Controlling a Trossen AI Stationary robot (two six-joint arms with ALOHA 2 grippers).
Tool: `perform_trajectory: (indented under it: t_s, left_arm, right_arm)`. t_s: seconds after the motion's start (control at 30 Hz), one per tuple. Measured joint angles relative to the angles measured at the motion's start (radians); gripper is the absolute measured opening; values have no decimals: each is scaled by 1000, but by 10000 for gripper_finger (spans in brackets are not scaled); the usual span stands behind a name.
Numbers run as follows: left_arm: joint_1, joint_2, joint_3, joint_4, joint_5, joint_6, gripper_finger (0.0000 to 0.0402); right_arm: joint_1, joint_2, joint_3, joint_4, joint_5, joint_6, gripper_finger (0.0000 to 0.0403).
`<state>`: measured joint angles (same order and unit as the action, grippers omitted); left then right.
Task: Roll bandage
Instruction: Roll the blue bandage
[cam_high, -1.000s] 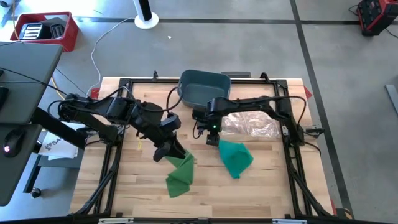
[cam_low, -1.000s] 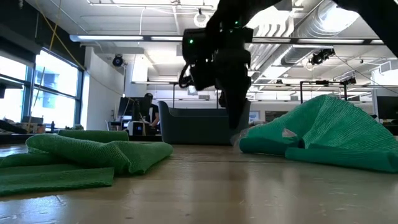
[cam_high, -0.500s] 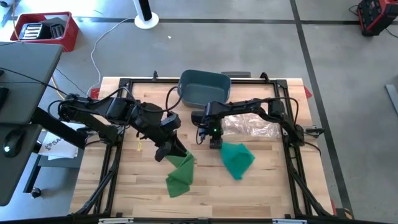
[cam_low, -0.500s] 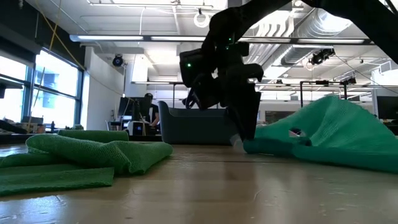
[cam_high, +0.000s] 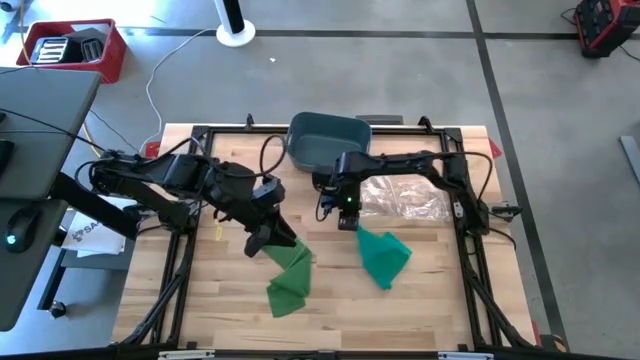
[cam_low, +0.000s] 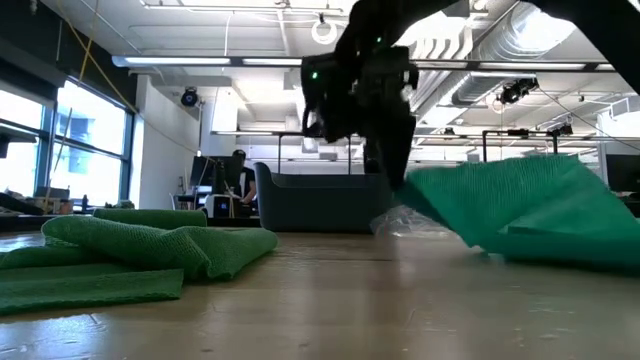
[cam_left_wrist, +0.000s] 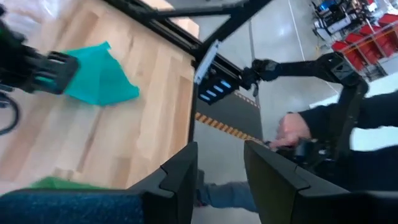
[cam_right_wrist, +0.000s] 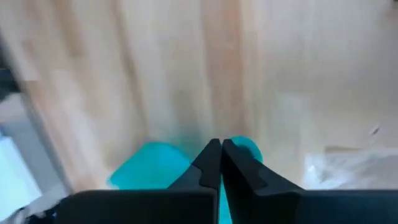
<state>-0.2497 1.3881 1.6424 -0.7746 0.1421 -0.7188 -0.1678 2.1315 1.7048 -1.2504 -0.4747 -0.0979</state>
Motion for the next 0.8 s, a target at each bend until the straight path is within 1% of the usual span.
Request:
perform_trajectory:
  t_s: [0.07, 0.13, 0.2, 0.27, 0.37, 0.43, 0.5, 0.53, 0.63, 0.73, 0.8]
  left_arm:
    - [0, -8, 0, 0, -23, 17, 123]
    - [0, -16, 0, 1, -49, 30, 123]
    - [0, -22, 0, 0, -74, 35, 123]
    - [0, -26, 0, -7, -82, 35, 123]
    - [-6, -26, 0, -17, -85, 34, 123]
    - [-12, -26, 0, -22, -91, 34, 123]
    - [-20, -30, 0, -29, -122, 30, 123]
    - [-26, -37, 0, -37, -156, 16, 122]
    - [-55, -84, 0, -44, -309, -7, 118]
    - [-78, -141, 0, -35, -449, 16, 114]
    - [-91, -170, 0, -36, -515, 40, 113]
  right_arm:
    - [-6, -16, 0, -30, -25, -6, 1]
    - [-7, -18, 0, -89, -14, -7, 1]
    - [-7, -18, -1, -160, 50, -16, 0]
    - [-2, -28, -1, -188, 120, -7, 0]
    - [6, -78, -2, -138, 121, -5, 0]
    - [10, -134, -1, -77, 114, 25, 0]
    - [10, -196, -1, -4, 116, 75, 0]
    - [10, -231, -1, 42, 118, 96, 0]
    - [9, -351, -1, 154, 129, 141, 0]
    - [9, -460, -1, 244, 136, 150, 0]
    - [9, -513, -1, 265, 150, 151, 0]
